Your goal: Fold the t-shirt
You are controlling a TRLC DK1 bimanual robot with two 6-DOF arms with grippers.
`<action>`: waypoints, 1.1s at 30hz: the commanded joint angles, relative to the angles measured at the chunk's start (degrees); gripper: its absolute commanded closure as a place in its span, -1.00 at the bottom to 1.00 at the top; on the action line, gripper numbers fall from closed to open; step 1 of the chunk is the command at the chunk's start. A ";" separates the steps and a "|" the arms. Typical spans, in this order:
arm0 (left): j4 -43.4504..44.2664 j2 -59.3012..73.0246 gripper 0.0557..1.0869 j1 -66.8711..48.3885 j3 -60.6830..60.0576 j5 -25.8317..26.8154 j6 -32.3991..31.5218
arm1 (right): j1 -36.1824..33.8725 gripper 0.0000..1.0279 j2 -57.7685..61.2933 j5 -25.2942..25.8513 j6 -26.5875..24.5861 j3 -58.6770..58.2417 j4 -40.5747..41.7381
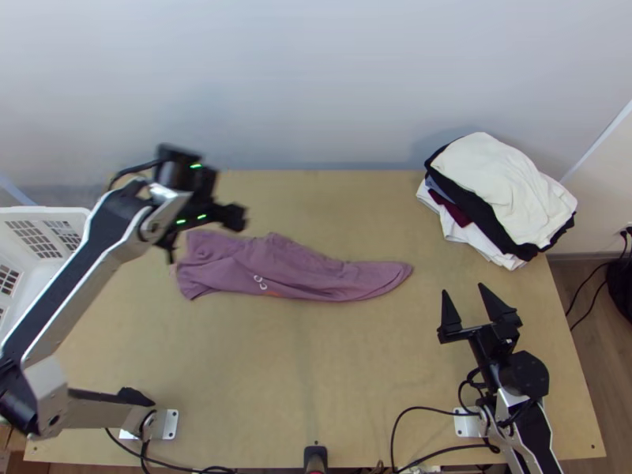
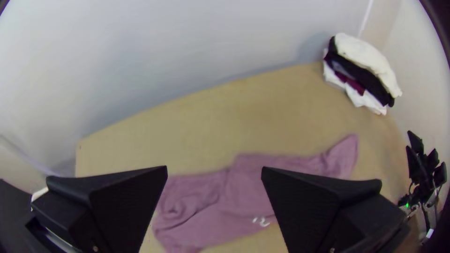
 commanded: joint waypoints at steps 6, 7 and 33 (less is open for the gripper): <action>-0.43 -7.96 -0.06 14.29 -18.96 4.90 6.69 | -0.12 -0.93 -0.38 0.06 0.95 -0.45 -0.99; 0.27 -7.96 -0.06 15.96 -20.45 5.69 7.75 | -0.03 -0.94 -0.38 0.06 0.95 -0.45 -0.99; 17.76 6.45 -0.07 25.27 -30.38 10.53 13.11 | -0.03 -0.93 -0.38 0.06 0.95 -0.45 -0.99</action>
